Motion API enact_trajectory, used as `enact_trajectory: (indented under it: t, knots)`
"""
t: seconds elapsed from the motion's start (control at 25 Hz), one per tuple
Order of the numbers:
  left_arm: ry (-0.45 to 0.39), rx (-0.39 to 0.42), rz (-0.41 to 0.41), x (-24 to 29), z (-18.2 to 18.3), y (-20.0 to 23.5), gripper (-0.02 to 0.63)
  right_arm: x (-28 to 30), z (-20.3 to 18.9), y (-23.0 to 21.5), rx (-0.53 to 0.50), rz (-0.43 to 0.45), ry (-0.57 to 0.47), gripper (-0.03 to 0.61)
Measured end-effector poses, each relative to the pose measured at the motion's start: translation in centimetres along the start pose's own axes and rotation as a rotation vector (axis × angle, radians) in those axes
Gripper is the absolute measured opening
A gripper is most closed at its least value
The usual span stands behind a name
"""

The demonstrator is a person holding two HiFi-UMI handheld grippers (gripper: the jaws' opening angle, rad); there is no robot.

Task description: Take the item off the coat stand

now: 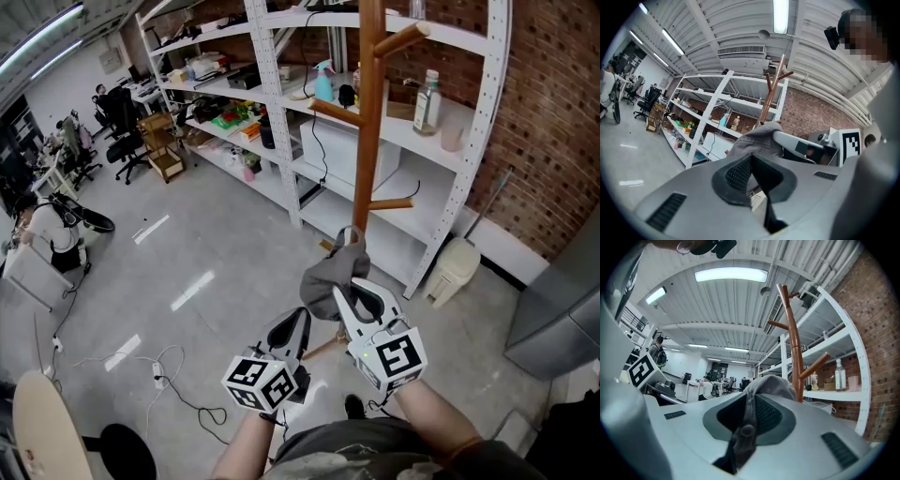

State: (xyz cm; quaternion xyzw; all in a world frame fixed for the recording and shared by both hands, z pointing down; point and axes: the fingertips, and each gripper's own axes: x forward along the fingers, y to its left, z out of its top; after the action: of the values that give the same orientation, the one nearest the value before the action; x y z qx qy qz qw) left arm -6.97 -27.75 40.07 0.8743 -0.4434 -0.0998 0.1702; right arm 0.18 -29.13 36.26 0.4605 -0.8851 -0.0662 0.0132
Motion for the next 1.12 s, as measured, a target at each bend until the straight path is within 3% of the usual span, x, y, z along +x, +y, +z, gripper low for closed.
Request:
enact_trajectory:
  t: [0.6, 1.12]
  knots:
    - [0.029, -0.009, -0.039, -3.8, -1.2, -2.0, 0.008, -4.2, 0.4, 3.8, -0.001, -0.002, 0.007, 0.060]
    - [0.104, -0.055, -0.108, -8.7, -5.2, -5.1, 0.008, -10.2, -2.4, 7.8, 0.025, -0.080, 0.113, 0.060]
